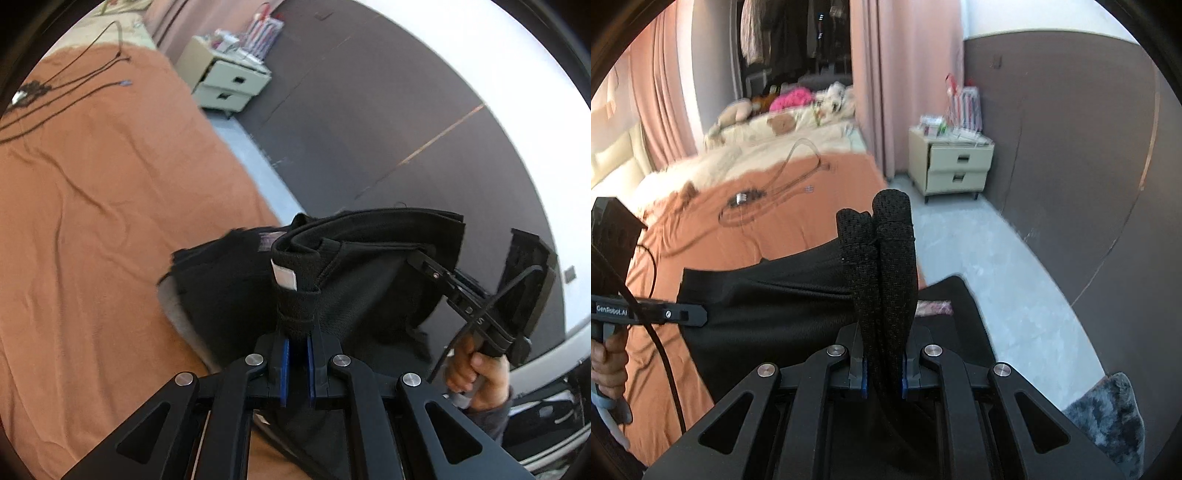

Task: Fold small clothes
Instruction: 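Lower the shirt onto the stack and open both grippers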

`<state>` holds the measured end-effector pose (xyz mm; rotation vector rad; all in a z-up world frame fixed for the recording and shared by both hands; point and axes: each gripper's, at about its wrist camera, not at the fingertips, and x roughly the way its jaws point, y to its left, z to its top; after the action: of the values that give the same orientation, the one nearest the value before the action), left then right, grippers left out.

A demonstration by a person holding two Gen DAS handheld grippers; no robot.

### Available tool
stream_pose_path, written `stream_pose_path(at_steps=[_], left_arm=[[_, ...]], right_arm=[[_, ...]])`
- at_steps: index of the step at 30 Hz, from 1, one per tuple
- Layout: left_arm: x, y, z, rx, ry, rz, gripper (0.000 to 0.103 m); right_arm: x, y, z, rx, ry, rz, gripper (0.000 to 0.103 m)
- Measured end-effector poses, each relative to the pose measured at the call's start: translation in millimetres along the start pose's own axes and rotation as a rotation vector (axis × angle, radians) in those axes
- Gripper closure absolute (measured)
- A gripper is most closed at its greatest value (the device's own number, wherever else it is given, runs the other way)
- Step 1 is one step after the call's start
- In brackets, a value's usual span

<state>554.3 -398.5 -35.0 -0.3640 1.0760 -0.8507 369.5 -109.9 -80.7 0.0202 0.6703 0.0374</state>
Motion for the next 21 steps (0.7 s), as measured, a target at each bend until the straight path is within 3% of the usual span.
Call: stream_pose_path(at_steps=[2, 5, 6, 7, 10, 14, 18, 21], left_arm=[[5.5, 13.2, 1.2, -0.042, -0.006, 0.029, 0.089], [7.7, 30.8, -1.4, -0.103, -0.013, 0.059, 0.074], [7.9, 32.7, -3.1, -0.102, -0.011, 0.054, 0.074], [8.5, 34.4, -6.4, -0.098, -0.001, 0.054, 0.073], [6.9, 38.2, -13.0, -0.115, 0.008, 0.056, 0.072], [0.7, 33.4, -26.1, -0.127, 0.003, 0.043, 0.071], [-0.6, 25.6, -47.4, -0.131, 0.015, 0.02, 0.071], [1.3, 14.9, -63.5, -0.128, 0.036, 0.015, 0.071]], right_arm=[[17.2, 10.6, 1.0, -0.008, 0.058, -0.018, 0.091], [21.3, 6.1, 2.5, 0.021, 0.1, -0.041, 0.057], [19.2, 5.8, 4.7, 0.036, 0.091, -0.047, 0.04], [15.1, 3.1, 5.5, 0.054, 0.079, -0.068, 0.032], [-4.9, -24.3, -3.1, 0.124, 0.084, -0.118, 0.032], [-16.3, -22.6, -20.2, 0.188, 0.09, -0.091, 0.032], [-54.8, -32.0, -46.8, 0.189, 0.081, -0.102, 0.032], [-73.6, -62.7, -61.0, 0.218, 0.086, -0.095, 0.032]])
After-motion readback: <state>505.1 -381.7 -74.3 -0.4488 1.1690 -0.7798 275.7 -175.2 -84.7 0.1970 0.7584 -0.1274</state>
